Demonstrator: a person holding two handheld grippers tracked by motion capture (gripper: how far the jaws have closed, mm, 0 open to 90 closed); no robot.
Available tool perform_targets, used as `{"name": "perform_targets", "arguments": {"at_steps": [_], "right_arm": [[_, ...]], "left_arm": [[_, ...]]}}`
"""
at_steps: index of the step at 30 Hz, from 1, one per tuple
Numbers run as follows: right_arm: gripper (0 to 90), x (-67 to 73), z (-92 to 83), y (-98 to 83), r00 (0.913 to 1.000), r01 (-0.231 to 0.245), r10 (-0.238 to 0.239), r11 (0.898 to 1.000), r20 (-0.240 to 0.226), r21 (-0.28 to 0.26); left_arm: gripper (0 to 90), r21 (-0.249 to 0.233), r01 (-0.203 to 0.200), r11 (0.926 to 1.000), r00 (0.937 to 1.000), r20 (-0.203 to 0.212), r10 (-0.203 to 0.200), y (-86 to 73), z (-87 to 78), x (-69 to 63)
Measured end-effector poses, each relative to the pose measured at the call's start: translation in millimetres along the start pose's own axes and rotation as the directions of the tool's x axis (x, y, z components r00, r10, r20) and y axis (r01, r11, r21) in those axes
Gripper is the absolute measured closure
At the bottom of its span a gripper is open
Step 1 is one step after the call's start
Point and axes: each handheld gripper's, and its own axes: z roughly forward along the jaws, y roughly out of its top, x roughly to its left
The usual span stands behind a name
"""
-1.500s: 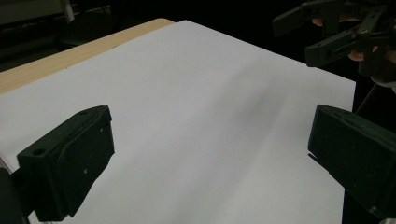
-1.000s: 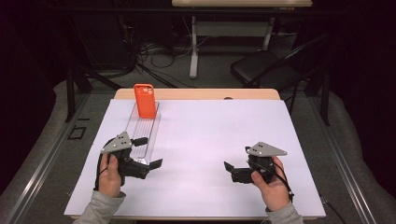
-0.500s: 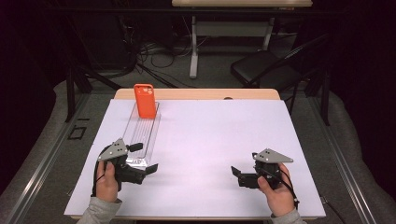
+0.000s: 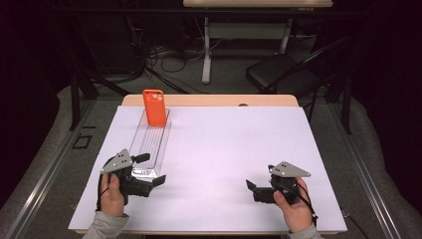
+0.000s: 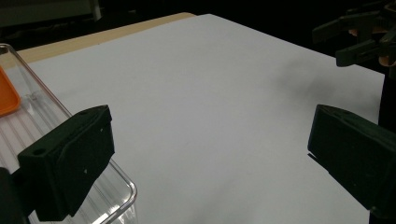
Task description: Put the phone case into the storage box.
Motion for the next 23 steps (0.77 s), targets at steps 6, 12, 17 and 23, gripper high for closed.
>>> {"name": "perform_targets", "arguments": {"at_steps": [6,12,17,23], "right_arm": [[8.6,-1.8,1.3,-2.9,1.0000,0.001,-0.001,1.000,0.007,-0.005],[8.6,-3.2,1.9,-4.5,0.9999,0.000,0.000,1.000,0.011,-0.011],[8.6,-5.3,2.4,-5.6,0.9998,-0.009,0.009,1.000,0.019,-0.001],[8.6,-8.5,2.0,-6.3,0.9994,-0.024,0.024,1.000,0.026,-0.002]], "left_arm": [[0.6,-0.001,0.006,1.0000,1.0000,-0.001,-0.006,-2.4,-0.7,2.8],[0.6,-0.004,0.021,0.9998,0.9998,-0.007,-0.021,-4.6,-1.0,6.4],[0.6,0.002,0.030,0.9995,0.9993,-0.021,-0.030,-5.2,-1.5,7.6],[0.6,0.006,0.039,0.9992,0.9987,-0.033,-0.039,-4.7,-4.1,10.3]]}}
